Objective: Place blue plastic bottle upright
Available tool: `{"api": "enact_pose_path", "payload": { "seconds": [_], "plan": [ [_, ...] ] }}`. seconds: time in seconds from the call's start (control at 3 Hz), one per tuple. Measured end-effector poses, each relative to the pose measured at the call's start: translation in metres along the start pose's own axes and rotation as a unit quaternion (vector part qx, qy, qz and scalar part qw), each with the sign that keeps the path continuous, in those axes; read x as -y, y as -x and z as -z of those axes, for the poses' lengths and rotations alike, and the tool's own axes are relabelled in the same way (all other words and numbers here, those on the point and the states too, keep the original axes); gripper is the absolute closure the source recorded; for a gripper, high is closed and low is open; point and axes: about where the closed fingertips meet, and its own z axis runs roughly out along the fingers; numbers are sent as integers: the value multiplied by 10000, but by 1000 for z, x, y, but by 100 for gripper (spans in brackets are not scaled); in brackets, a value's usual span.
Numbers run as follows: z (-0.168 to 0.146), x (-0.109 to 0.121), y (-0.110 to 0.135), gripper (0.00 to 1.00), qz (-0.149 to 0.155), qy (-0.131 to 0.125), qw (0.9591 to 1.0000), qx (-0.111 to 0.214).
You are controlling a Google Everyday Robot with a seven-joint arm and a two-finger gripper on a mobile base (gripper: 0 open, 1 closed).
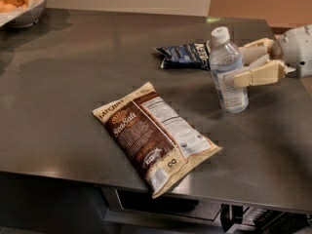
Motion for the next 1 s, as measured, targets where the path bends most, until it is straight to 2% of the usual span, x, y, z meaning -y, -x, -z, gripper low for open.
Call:
{"api": "enact_pose_path", "payload": {
  "seconds": [0.33,0.67,1.0],
  "plan": [
    [-5,5,-10,100,-31,-42,9989,467],
    [-3,12,-23,100,-79,-88,9972,739],
    [3,22,-33,100,-254,-134,9933,1122]
  ]
}}
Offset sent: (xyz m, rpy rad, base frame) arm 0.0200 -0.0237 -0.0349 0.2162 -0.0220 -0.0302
